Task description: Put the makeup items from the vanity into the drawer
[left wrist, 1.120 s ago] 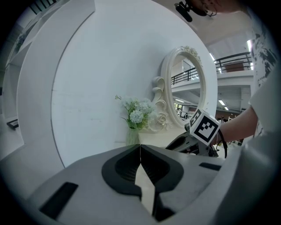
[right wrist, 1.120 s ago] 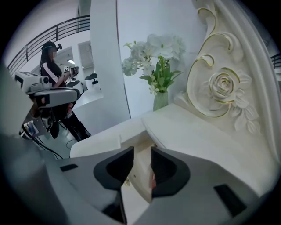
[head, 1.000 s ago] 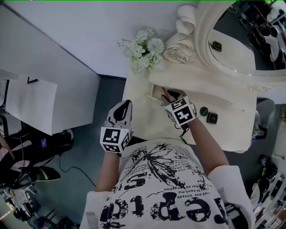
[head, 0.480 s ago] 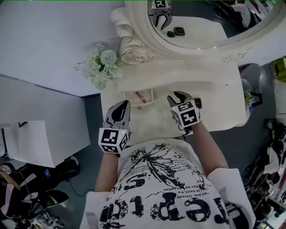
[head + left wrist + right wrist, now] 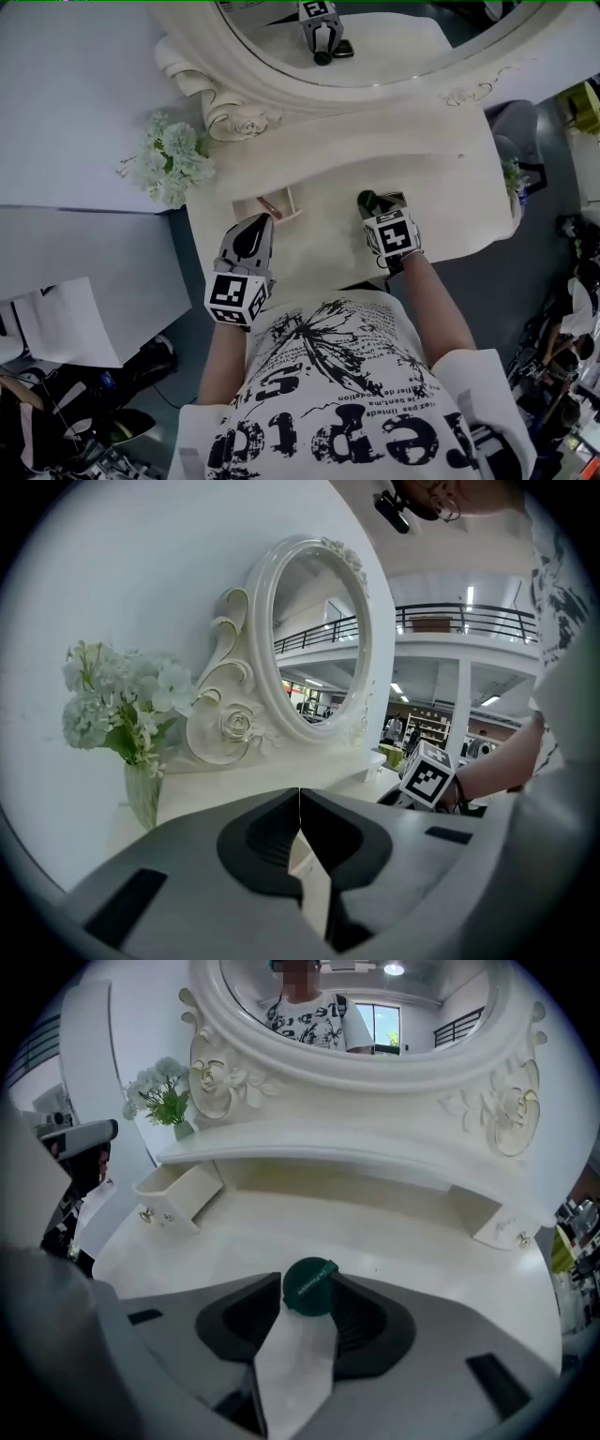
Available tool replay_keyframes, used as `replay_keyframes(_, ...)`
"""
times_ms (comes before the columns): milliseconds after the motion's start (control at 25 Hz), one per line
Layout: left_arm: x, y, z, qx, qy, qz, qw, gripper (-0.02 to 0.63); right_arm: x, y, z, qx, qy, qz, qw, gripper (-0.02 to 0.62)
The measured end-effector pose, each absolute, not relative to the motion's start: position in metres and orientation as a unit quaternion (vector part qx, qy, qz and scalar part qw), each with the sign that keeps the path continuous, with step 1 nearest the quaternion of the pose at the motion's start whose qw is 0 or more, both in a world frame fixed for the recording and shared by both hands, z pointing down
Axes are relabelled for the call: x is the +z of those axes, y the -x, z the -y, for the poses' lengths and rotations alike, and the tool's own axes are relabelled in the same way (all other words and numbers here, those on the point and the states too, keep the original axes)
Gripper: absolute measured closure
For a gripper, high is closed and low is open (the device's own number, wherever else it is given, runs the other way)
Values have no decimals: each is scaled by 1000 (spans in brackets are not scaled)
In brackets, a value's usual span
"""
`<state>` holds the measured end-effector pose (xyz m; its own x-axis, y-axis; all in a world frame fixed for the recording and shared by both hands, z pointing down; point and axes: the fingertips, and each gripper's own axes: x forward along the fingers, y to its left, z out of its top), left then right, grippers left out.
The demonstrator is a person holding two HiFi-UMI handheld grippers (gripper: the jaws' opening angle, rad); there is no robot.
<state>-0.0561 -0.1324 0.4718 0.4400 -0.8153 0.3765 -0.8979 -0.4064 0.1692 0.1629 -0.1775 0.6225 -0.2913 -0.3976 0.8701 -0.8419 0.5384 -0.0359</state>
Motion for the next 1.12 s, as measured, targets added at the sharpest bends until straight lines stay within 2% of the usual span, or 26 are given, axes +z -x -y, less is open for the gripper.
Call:
replay_keyframes(400,479,46,133,127,-825,519,185,586,640,-157,179,222,-370,751,499,436)
replay_keyframes(440,478,45,133,126,-825,519,184,586,640,-159,180,219,-371,750,503,447)
replay_keyframes(520,477,43,133,126,-826,518,183,584,640,-165,183,201,-374,745,515,549)
replay_keyframes(600,475,43,132,127,-826,518,181,584,640,-168,184,193,-368,745,521,552)
replay_keyframes(880,470,51,131,121,-826,522,176,586,622,-165,184,224,-375,763,476,555)
replay_keyframes(1120,463,67,122,112,-820,535,169,584,588,-125,187,197,-363,795,444,554)
